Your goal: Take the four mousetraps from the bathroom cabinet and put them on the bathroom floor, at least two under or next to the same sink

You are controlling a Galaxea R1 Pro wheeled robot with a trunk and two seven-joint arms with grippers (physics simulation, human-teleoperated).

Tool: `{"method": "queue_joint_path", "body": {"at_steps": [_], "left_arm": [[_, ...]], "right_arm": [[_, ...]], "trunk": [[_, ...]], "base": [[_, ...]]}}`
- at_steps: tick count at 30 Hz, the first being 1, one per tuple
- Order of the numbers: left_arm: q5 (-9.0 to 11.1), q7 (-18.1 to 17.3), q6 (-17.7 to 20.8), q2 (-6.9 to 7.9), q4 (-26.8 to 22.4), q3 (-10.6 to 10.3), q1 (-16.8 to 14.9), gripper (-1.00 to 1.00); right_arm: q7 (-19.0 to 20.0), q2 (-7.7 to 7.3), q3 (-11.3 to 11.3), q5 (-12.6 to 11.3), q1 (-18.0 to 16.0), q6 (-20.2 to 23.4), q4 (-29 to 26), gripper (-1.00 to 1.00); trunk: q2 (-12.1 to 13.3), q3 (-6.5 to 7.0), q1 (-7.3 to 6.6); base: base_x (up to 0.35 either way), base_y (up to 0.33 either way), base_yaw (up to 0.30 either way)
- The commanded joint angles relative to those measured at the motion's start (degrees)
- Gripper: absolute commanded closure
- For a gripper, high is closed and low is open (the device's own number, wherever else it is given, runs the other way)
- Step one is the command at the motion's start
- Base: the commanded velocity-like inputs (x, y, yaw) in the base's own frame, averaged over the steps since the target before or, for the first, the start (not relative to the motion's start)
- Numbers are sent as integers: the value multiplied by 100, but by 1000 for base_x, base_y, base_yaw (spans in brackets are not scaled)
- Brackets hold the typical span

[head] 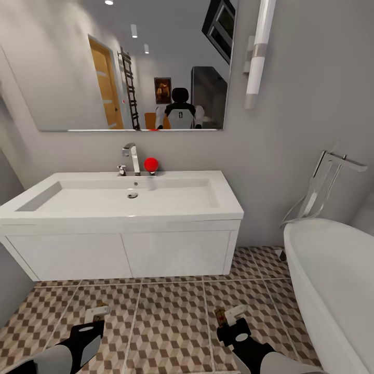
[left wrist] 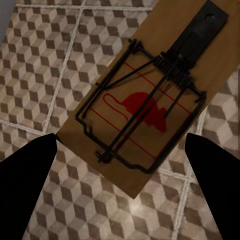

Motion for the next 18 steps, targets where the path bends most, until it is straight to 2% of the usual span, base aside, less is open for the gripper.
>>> {"method": "queue_joint_path", "body": {"at_steps": [1, 10, 18], "left_arm": [[61, 34, -42, 5, -15, -47, 0, 100], [254, -28, -107, 10, 12, -39, 37, 100], [713, -187, -116, 14, 40, -37, 116, 100]], "right_arm": [[-29, 2, 25, 3, -5, -18, 9, 100], [-27, 2, 24, 4, -5, -27, 3, 100], [-29, 3, 31, 9, -5, -229, 10, 100]], "trunk": [[-42, -23, 21], [-403, -185, 219], [-724, -328, 395]], "base": [[0, 0, 0], [0, 0, 0], [0, 0, 0]]}}
